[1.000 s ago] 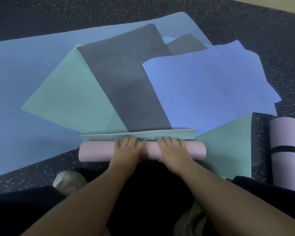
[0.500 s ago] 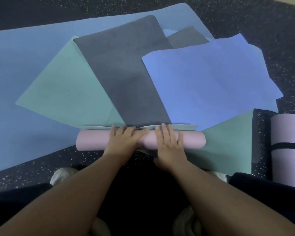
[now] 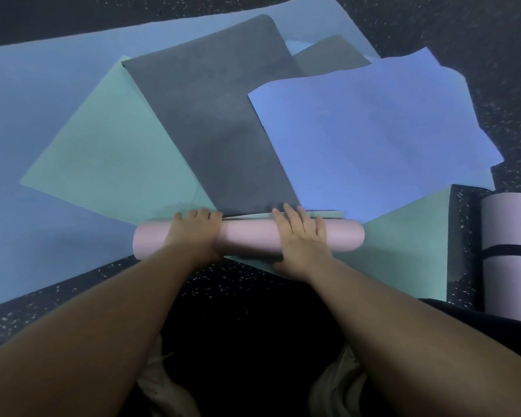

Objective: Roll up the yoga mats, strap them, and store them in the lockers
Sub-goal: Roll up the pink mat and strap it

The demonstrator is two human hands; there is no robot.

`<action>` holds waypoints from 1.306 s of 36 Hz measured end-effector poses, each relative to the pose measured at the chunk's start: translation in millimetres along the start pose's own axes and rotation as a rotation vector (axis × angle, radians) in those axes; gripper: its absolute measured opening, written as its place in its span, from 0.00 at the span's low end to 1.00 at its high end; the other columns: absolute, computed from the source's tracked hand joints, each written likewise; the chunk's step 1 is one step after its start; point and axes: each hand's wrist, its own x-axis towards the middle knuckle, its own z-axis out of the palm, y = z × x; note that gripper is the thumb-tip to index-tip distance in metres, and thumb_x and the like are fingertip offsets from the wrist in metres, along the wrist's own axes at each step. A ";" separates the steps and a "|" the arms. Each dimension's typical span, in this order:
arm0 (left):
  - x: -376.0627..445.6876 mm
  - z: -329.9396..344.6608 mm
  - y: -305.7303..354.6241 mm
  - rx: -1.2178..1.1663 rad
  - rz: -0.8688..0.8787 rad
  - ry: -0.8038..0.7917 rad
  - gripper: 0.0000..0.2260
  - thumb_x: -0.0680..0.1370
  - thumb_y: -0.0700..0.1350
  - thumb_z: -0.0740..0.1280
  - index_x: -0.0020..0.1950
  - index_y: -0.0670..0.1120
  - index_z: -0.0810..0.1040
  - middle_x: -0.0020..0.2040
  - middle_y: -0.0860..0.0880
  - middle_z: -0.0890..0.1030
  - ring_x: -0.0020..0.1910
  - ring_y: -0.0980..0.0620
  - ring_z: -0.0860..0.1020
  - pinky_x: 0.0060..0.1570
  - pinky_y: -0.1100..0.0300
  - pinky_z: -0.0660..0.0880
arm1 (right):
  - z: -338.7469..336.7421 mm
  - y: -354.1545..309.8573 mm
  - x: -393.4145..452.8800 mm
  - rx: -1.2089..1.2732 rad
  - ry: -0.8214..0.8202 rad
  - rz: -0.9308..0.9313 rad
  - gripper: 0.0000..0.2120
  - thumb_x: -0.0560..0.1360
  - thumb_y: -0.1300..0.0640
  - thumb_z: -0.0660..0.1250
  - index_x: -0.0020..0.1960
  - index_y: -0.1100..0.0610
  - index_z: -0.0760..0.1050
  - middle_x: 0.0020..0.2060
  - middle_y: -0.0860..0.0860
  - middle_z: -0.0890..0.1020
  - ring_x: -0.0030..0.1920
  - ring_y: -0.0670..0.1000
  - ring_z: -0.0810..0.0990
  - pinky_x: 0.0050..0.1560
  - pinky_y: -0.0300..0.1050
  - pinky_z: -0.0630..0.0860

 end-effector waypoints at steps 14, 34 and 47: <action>-39.4 -29.1 20.6 0.266 0.084 0.368 0.29 0.72 0.50 0.69 0.69 0.47 0.62 0.61 0.46 0.70 0.59 0.45 0.69 0.56 0.52 0.64 | -17.5 -24.4 -20.6 0.160 0.138 -0.121 0.46 0.76 0.46 0.66 0.79 0.58 0.37 0.79 0.50 0.45 0.79 0.52 0.42 0.76 0.56 0.42; -196.9 -156.8 -27.1 -0.805 0.139 0.498 0.49 0.69 0.51 0.77 0.79 0.57 0.47 0.76 0.52 0.56 0.68 0.63 0.59 0.60 0.67 0.58 | -60.3 -56.9 -116.3 0.638 0.443 -0.208 0.33 0.71 0.57 0.74 0.71 0.58 0.62 0.62 0.52 0.70 0.61 0.53 0.69 0.54 0.44 0.65; -244.5 -172.4 17.4 -0.501 0.205 0.630 0.50 0.67 0.48 0.77 0.79 0.58 0.47 0.67 0.51 0.63 0.64 0.46 0.67 0.62 0.54 0.68 | -110.8 -91.1 -176.8 0.947 0.476 -0.409 0.34 0.71 0.60 0.75 0.67 0.49 0.58 0.51 0.36 0.70 0.51 0.41 0.74 0.43 0.26 0.70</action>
